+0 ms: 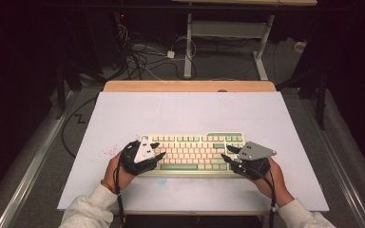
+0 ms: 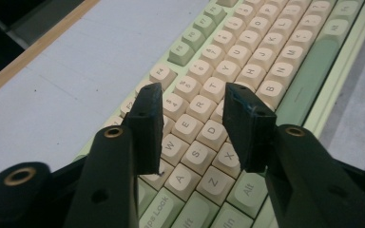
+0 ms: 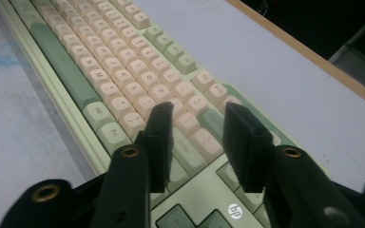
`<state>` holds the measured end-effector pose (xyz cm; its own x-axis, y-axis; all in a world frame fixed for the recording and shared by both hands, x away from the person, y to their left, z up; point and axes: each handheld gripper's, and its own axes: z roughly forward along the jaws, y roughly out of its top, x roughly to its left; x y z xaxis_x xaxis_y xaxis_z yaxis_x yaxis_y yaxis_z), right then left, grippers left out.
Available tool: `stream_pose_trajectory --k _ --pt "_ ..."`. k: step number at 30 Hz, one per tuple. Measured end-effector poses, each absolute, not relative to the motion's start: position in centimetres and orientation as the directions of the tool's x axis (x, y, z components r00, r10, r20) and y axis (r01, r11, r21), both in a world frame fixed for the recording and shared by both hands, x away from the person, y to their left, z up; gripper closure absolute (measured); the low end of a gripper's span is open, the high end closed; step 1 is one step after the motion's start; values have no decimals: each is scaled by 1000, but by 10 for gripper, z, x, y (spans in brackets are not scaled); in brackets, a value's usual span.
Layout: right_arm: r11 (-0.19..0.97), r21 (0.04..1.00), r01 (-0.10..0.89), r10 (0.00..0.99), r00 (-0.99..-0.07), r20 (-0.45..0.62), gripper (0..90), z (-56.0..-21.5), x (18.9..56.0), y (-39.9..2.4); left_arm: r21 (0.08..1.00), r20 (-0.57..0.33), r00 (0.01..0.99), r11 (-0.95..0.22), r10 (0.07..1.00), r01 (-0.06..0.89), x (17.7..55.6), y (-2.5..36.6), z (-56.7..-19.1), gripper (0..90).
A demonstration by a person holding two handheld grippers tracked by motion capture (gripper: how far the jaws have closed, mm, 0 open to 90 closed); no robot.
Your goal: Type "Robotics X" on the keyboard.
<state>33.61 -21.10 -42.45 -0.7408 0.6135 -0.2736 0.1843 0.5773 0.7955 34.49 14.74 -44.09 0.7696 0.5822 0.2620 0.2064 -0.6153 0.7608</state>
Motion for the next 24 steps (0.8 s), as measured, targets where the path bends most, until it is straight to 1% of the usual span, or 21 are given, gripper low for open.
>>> stream_pose_trajectory --k 3,7,8,9,11,13,18,24 --pt "564 805 181 625 -731 -273 475 -425 336 -212 762 269 764 -615 586 203 345 147 -442 452" --pt "557 810 181 632 -725 -273 343 -425 336 -211 766 260 761 -607 594 212 345 148 -443 397" --pt "559 810 180 633 -723 -276 311 -425 336 -211 760 280 750 -616 599 208 345 148 -444 331" --pt "556 812 177 636 -720 -279 293 -426 336 -211 757 287 745 -619 602 208 345 148 -445 282" --pt "547 818 177 643 -715 -275 273 -426 336 -213 759 290 742 -617 604 205 344 149 -446 268" --pt "541 824 169 648 -708 -281 248 -424 335 -215 766 288 731 -607 618 211 343 150 -446 187" --pt "519 840 156 675 -678 -291 200 -421 332 -221 769 312 727 -612 611 184 339 152 -443 185" --pt "512 847 145 681 -670 -297 213 -418 325 -232 777 323 721 -607 613 169 332 159 -440 185"
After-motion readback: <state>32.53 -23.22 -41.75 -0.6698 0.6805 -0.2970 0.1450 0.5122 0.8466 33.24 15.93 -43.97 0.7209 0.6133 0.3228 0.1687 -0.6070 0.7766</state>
